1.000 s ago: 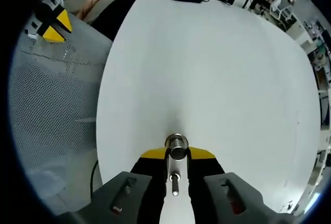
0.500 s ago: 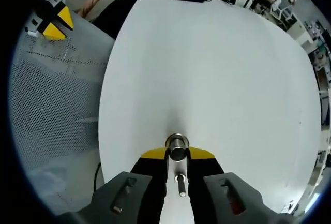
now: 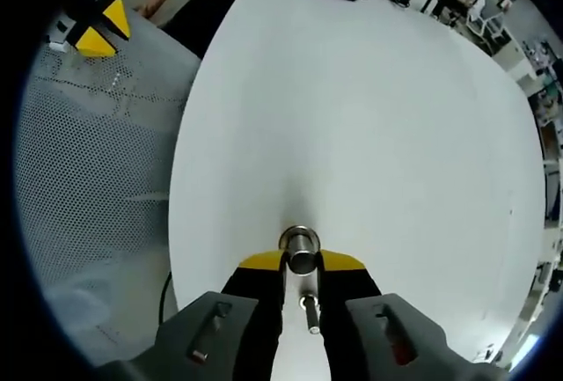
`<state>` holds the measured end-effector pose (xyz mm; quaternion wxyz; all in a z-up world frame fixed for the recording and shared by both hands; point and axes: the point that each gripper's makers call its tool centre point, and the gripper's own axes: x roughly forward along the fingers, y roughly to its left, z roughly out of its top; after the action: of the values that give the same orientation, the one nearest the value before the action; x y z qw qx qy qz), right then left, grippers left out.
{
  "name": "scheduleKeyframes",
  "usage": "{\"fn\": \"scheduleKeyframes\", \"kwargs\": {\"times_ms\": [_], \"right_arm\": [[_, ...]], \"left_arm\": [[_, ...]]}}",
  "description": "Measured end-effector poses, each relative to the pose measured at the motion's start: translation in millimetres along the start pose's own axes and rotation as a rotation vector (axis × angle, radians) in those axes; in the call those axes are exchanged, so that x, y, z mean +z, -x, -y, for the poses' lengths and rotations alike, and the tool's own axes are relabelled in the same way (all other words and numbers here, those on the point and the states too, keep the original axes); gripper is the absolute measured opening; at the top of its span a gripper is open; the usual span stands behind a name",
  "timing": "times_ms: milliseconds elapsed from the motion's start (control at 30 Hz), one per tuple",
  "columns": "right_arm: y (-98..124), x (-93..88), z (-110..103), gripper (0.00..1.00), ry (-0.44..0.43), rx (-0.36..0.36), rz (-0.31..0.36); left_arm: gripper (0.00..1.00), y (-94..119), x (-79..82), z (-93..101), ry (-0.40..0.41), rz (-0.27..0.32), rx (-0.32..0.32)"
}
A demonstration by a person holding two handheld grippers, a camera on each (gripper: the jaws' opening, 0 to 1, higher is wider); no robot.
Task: Place the washer onto the threaded stud by aligning its center hole with the stud, sliding it down to the base, and recovering from edge contact or off-axis alignment until the washer reaches the visible bottom stop.
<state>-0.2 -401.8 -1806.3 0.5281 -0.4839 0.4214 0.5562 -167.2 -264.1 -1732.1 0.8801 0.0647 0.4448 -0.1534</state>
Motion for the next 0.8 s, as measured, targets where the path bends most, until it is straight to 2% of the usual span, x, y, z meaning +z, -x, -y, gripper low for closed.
{"fn": "scheduleKeyframes", "kwargs": {"times_ms": [367, 433, 467, 533, 633, 700, 800], "right_arm": [[0.2, 0.7, 2.7, 0.14, -0.01, -0.008, 0.016], [0.4, 3.4, 3.5, 0.15, -0.001, -0.012, 0.048], [2.5, 8.8, 3.3, 0.16, -0.086, -0.011, 0.099], [14.9, 15.6, 8.3, 0.23, -0.145, -0.033, 0.165], [39.6, 17.9, 13.7, 0.29, -0.146, -0.09, 0.213], [55.7, 16.5, 11.6, 0.31, -0.146, -0.112, 0.235], [88.9, 17.5, 0.1, 0.35, -0.183, -0.125, 0.329]], "left_arm": [[0.06, 0.0, 1.0, -0.2, 0.001, 0.004, 0.0], [0.06, 0.1, 1.1, 0.0, 0.001, 0.005, 0.0], [0.06, 0.0, 1.2, -0.1, 0.001, 0.005, 0.0], [0.06, 0.0, 1.3, -0.1, 0.001, 0.006, 0.0], [0.06, 0.0, 1.3, 0.0, 0.0, 0.006, 0.0], [0.06, 0.1, 1.5, 0.0, 0.0, 0.008, -0.001], [0.06, 0.5, 2.2, -0.2, 0.001, 0.014, -0.001]]}}
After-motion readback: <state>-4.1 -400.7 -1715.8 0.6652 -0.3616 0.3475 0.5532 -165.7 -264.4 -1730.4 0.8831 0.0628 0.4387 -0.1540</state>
